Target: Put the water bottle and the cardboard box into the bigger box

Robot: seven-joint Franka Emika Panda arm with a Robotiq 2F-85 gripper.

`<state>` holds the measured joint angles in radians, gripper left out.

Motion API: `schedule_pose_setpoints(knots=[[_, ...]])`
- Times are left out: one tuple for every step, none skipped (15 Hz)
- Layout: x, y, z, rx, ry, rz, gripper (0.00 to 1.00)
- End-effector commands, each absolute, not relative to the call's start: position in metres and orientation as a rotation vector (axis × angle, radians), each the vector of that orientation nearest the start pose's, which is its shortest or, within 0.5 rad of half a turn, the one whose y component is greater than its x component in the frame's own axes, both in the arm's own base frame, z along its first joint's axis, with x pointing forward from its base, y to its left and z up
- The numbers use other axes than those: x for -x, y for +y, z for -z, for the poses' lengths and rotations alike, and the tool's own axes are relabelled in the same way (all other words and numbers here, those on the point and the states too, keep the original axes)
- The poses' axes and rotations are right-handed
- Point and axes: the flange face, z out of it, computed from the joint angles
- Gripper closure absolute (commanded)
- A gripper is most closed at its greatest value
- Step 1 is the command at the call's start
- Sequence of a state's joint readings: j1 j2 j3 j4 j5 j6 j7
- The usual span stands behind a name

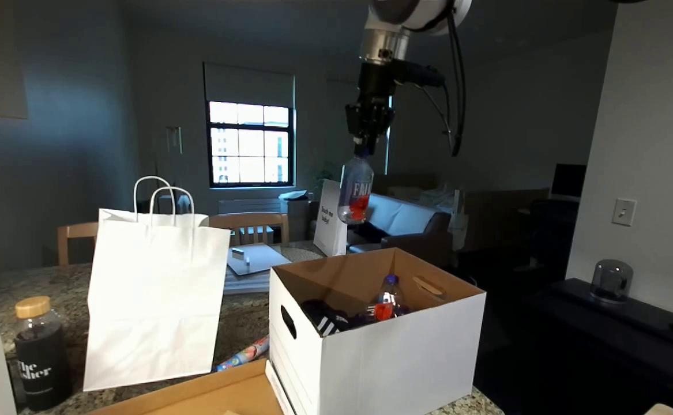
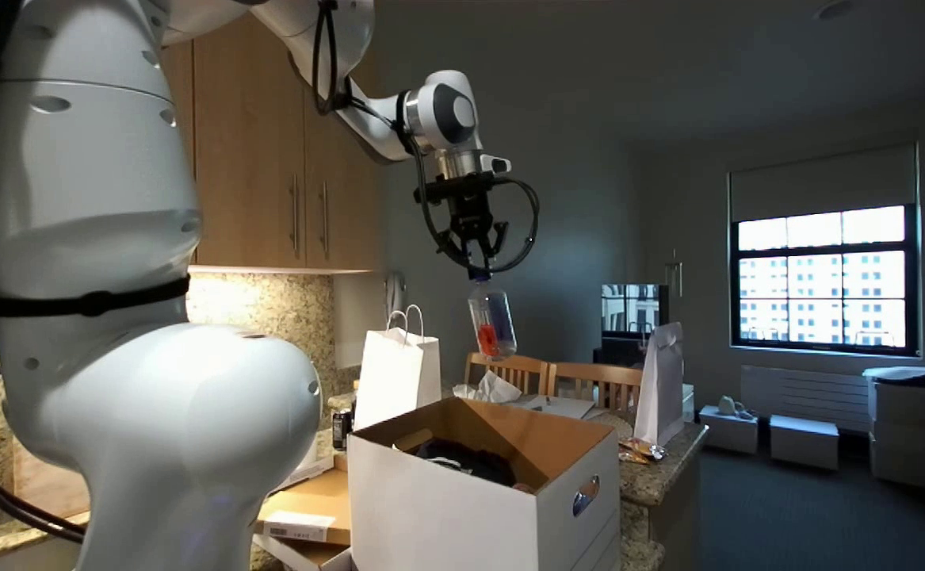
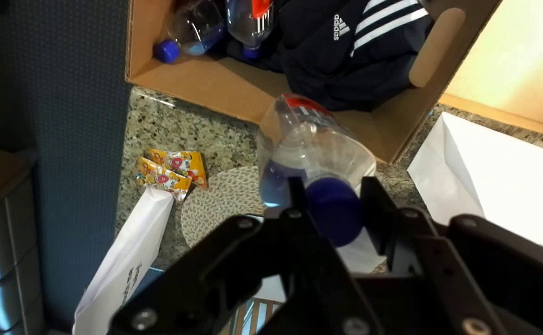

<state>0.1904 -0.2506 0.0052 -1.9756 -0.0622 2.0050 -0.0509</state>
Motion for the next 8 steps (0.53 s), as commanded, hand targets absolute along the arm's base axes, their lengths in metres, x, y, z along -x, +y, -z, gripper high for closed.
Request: schedule_pose_setpoints(knots=[[-0.489, 0.049, -0.575, 3.042, -0.345, 0.444, 0.87], [-0.49, 0.038, -0.566, 3.034, -0.319, 0.417, 0.87], [-0.491, 0.027, -0.556, 3.025, -0.303, 0.386, 0.86], [-0.495, 0.021, -0.546, 3.009, -0.314, 0.335, 0.87], [-0.498, 0.014, -0.538, 3.006, -0.305, 0.31, 0.87], [-0.501, 0.007, -0.531, 3.011, -0.294, 0.285, 0.87], [-0.503, 0.0, -0.525, 3.017, -0.283, 0.261, 0.87], [-0.508, -0.008, -0.519, 3.02, -0.261, 0.238, 0.87]])
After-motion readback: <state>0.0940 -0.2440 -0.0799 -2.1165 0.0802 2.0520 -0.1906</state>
